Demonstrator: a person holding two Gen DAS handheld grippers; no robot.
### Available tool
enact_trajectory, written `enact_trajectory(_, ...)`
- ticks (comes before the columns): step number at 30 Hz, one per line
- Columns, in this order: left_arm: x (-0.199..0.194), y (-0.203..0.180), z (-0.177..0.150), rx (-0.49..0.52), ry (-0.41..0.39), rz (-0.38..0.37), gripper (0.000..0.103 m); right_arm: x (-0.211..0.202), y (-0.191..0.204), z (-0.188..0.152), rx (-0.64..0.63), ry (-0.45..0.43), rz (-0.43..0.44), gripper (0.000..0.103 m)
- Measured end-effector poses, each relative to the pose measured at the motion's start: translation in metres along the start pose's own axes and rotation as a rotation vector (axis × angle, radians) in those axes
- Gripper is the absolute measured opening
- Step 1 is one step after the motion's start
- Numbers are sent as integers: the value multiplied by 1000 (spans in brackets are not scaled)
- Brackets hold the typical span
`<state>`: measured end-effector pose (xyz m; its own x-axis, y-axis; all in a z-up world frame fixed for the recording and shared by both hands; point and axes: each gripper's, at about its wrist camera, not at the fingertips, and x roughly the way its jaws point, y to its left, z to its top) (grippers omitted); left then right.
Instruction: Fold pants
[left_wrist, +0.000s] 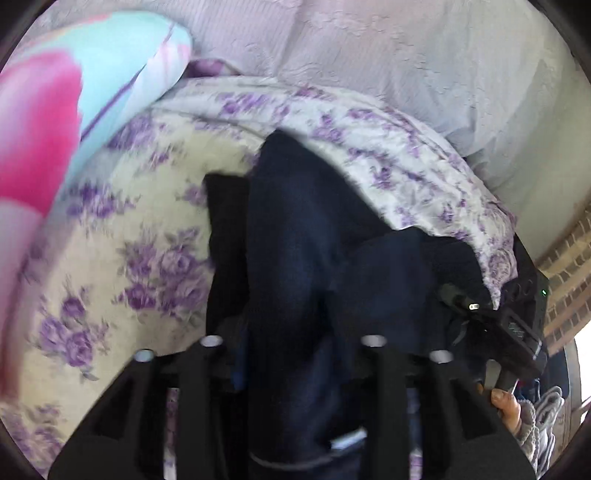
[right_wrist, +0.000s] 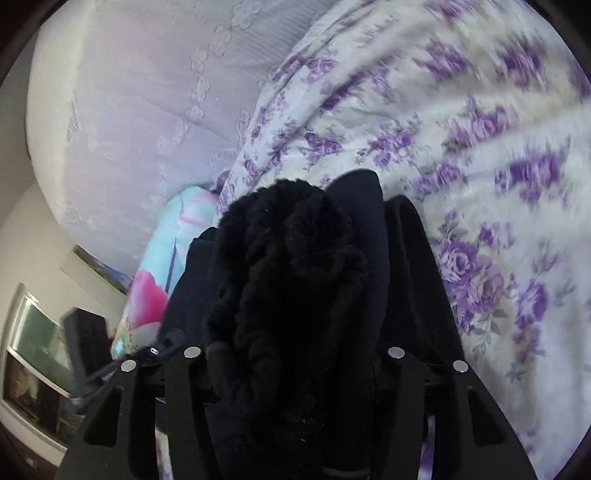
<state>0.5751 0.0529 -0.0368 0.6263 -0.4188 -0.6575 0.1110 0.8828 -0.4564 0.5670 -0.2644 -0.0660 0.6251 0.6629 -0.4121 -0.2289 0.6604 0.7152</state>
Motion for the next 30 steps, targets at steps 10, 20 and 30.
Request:
enact_trajectory(10,-79,-46,-27,83,-197,224,98,-70,45,-11,64,-209,-165,100)
enact_trajectory(20,-118,-104,-114,214,-288,461,98,-116,125,-129,-254,-436,-547,100)
enact_trajectory(30,-113,-90,-118,222,-276,514,99,-85,105,-122,-202,-290,-508,100)
